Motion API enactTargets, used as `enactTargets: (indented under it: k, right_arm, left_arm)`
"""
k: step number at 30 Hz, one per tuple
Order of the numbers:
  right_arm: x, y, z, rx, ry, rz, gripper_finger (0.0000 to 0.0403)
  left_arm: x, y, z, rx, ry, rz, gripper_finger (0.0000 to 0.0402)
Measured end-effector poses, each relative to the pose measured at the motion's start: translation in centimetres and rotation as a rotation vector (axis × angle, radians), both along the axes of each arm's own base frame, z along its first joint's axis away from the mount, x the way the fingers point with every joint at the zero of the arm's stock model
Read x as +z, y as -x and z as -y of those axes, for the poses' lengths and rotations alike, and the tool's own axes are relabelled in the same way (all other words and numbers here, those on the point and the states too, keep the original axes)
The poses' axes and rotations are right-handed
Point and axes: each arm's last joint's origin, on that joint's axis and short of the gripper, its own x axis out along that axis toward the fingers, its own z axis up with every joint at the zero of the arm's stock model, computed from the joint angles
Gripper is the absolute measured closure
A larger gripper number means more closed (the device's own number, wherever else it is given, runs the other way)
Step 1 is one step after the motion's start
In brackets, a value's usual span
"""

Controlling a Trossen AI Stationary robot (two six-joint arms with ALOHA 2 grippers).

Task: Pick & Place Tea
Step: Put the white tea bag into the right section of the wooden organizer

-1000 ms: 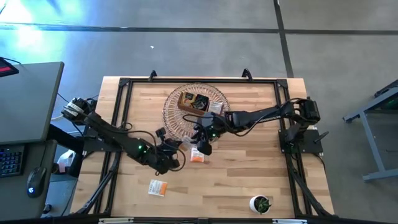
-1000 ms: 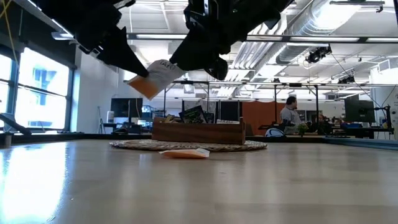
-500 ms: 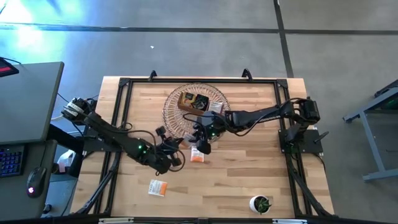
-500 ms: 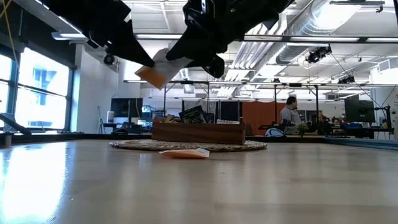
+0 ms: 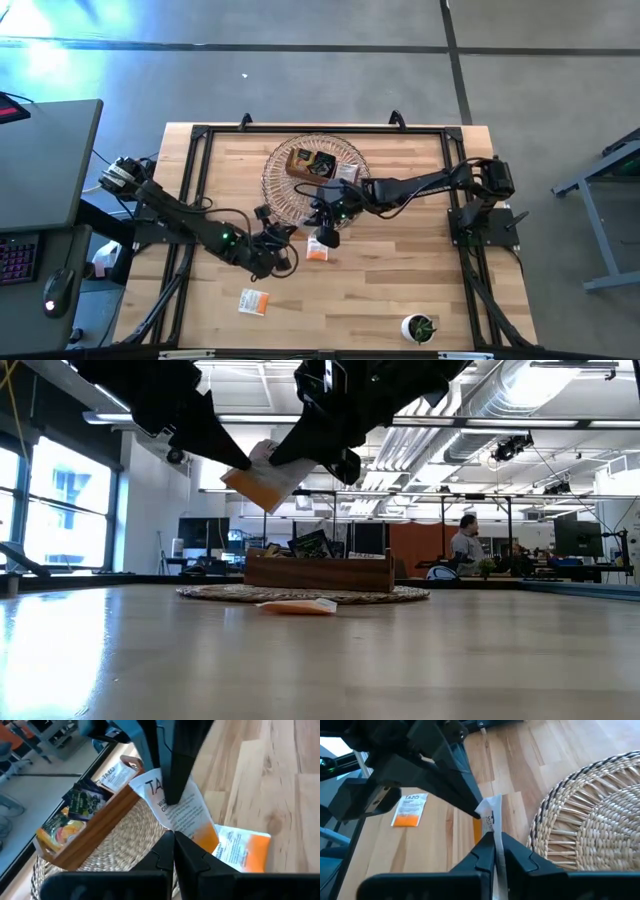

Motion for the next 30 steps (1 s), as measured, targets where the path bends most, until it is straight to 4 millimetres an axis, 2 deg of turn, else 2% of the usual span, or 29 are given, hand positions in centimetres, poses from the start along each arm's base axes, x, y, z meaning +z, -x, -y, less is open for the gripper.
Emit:
enactTargets:
  k: [4,7,11,17,21,24,28,30]
  right_arm:
    - [0.0,0.0,-0.4,0.008,0.009,0.001,0.0387]
    - [-0.1,0.1,-0.9,0.011,0.017,-0.006,0.0398]
    - [-0.4,0.3,-1.5,0.004,0.035,-0.043,0.0391]
    - [-1.6,1.6,-1.6,-0.073,0.127,-0.232,0.0398]
    - [-1.9,2.4,-0.3,-0.191,0.276,-0.321,0.0399]
    - [-1.7,2.6,0.7,-0.162,0.368,-0.339,0.0399]
    - [0.8,2.5,3.0,-0.166,0.417,-0.304,0.04]
    - [2.1,2.6,4.6,-0.173,0.474,-0.344,0.04]
  left_arm:
    - [-0.1,-0.4,-0.8,0.003,0.004,-0.021,0.038]
    - [-0.1,-0.9,-1.7,0.002,0.047,-0.031,0.0354]
    - [-0.1,-1.5,-2.8,0.003,0.103,-0.035,0.0313]
    - [0.1,-1.4,-3.4,0.053,0.095,-0.021,0.0277]
    - [0.2,-1.4,-3.4,0.049,0.099,-0.016,0.0276]
    - [0.1,-1.4,-3.4,0.039,0.11,-0.025,0.0276]
    - [0.2,-1.4,-3.8,0.069,0.093,-0.02,0.0276]
    - [0.2,-1.6,-4.2,0.086,0.102,-0.016,0.0276]
